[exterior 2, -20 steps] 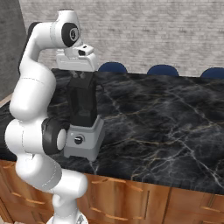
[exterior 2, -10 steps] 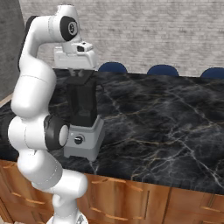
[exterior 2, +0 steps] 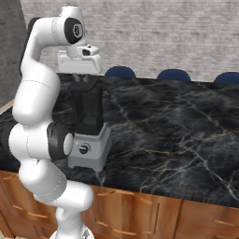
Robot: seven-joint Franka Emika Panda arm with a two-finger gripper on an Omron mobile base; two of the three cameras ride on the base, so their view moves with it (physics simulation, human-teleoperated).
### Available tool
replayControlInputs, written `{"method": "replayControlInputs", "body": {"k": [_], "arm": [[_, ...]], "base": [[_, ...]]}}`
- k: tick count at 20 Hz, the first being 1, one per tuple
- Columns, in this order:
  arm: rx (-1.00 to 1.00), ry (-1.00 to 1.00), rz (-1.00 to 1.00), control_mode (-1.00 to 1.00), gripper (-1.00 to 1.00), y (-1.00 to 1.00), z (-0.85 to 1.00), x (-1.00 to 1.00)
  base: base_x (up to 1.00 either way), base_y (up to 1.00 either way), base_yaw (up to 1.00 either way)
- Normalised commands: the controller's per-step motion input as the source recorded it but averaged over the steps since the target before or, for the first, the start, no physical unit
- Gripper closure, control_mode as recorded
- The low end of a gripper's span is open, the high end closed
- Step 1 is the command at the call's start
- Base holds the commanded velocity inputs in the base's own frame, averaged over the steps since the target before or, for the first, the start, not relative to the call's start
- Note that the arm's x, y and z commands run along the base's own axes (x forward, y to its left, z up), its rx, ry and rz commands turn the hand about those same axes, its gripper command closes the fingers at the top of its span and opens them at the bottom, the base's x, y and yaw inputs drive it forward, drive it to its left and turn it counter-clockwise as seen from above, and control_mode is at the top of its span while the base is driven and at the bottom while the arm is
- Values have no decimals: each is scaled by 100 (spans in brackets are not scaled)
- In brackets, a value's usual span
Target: Close the lid blender by securely placing the lid on top.
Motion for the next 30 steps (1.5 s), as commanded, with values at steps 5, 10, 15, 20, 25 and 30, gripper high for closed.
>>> {"method": "replayControlInputs", "body": {"k": [5, 10, 15, 20, 25, 30], "arm": [[0, 0, 8, -100, 100, 6, -31, 0], [0, -1, 13, -100, 100, 15, -29, -3], [0, -18, 6, -100, 100, 0, -25, 0], [0, -28, 0, -100, 100, 0, -3, 0], [0, -29, -1, -100, 100, -4, -9, 0], [0, -1, 0, -100, 100, -1, -28, 14]], "base": [[0, 0, 0], [0, 0, 0], [0, 0, 0], [0, 0, 0], [0, 0, 0], [0, 0, 0]]}}
